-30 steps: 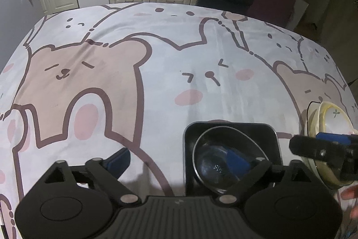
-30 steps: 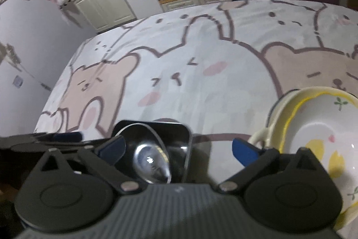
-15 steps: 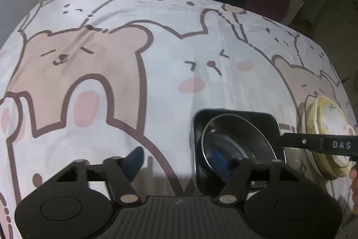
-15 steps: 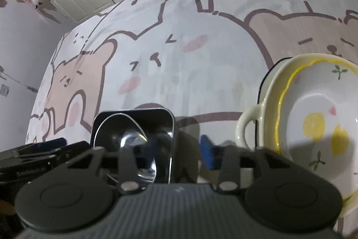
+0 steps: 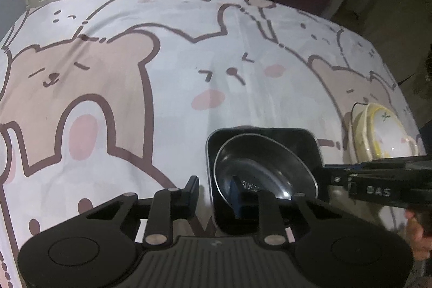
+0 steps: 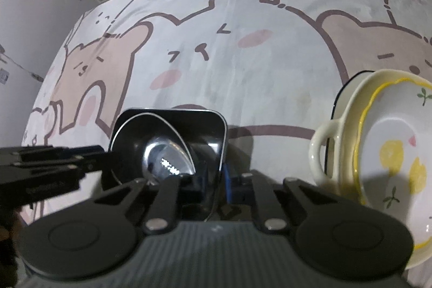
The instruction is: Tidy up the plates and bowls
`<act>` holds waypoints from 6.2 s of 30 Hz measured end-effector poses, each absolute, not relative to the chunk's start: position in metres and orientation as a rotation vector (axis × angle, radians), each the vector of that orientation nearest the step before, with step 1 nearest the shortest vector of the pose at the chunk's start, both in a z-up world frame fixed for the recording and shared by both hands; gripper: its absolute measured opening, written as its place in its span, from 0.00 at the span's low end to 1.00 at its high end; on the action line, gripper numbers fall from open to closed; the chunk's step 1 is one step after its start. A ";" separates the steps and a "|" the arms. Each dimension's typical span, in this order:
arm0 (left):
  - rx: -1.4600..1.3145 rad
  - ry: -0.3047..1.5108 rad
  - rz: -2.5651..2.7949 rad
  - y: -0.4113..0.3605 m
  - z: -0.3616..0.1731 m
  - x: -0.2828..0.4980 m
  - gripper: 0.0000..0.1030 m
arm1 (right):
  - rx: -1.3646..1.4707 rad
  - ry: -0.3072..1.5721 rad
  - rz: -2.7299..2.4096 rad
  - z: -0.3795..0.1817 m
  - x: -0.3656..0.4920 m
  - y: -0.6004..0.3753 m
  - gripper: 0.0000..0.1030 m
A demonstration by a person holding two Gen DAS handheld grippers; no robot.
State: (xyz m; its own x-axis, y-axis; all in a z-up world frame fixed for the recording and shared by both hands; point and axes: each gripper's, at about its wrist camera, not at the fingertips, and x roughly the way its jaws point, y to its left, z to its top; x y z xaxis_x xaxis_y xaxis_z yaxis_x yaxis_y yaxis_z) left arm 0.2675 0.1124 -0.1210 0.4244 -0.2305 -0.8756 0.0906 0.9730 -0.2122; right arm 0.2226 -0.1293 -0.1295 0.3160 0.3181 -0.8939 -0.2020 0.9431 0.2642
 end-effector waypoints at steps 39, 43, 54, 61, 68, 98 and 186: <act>-0.023 1.202 -0.183 0.098 -0.143 0.282 0.10 | 0.130 1.201 0.317 -0.135 0.221 -0.130 0.07; -0.060 1.196 -0.187 0.101 -0.144 0.281 0.05 | 0.130 1.209 0.315 -0.140 0.221 -0.129 0.06; -0.187 1.133 -0.159 0.112 -0.127 0.274 0.03 | 0.132 1.171 0.315 -0.132 0.222 -0.128 0.05; -0.257 1.036 -0.143 0.103 -0.099 0.266 0.04 | 0.151 1.079 0.327 -0.103 0.224 -0.141 0.04; -0.300 0.966 -0.189 0.070 -0.078 0.263 0.04 | 0.195 1.005 0.319 -0.076 0.223 -0.183 0.04; -0.246 1.009 -0.406 -0.089 -0.089 0.280 0.05 | 0.261 0.942 0.082 -0.072 0.175 -0.370 0.04; -0.136 0.570 -0.390 -0.076 0.019 0.140 1.00 | 0.072 0.568 0.065 0.021 0.052 -0.366 0.97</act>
